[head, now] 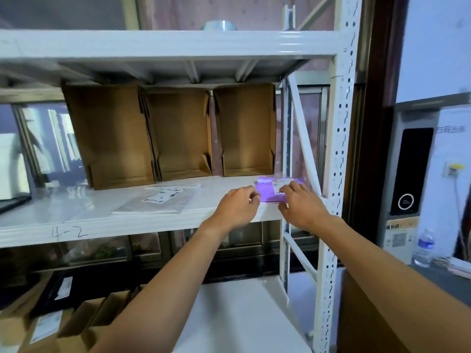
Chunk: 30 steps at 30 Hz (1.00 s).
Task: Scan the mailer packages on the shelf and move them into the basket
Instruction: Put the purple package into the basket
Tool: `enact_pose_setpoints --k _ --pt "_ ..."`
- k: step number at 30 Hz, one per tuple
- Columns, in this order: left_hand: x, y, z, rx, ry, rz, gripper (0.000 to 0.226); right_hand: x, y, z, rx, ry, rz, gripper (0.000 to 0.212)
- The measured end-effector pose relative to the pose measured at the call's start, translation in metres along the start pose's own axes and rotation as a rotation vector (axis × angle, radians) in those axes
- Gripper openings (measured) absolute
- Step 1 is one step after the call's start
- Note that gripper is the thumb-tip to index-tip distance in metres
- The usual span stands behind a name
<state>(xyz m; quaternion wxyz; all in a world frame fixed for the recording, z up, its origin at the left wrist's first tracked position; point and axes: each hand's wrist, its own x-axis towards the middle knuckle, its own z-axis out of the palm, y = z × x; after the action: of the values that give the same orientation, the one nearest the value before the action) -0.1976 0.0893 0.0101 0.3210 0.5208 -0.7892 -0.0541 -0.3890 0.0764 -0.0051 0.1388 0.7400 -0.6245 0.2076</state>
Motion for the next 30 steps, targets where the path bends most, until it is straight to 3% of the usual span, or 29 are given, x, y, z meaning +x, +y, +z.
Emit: enact_pose_setpoints --k 5,13,21,30 --pt "0.010 -0.004 0.010 0.067 -0.035 0.055 0.028 0.016 0.022 0.007 0.080 -0.031 0.151 0.051" --pt "0.028 -0.028 0.004 0.113 -0.059 -0.006 0.036 0.047 0.042 0.016 0.197 -0.147 0.222 0.048" --pt "0.041 -0.059 -0.009 0.133 -0.024 -0.034 0.036 0.075 0.018 0.034 0.213 -0.166 0.150 0.040" --pt "0.044 -0.103 -0.027 0.168 -0.018 -0.101 0.035 0.097 -0.046 0.050 0.248 -0.215 -0.051 0.042"
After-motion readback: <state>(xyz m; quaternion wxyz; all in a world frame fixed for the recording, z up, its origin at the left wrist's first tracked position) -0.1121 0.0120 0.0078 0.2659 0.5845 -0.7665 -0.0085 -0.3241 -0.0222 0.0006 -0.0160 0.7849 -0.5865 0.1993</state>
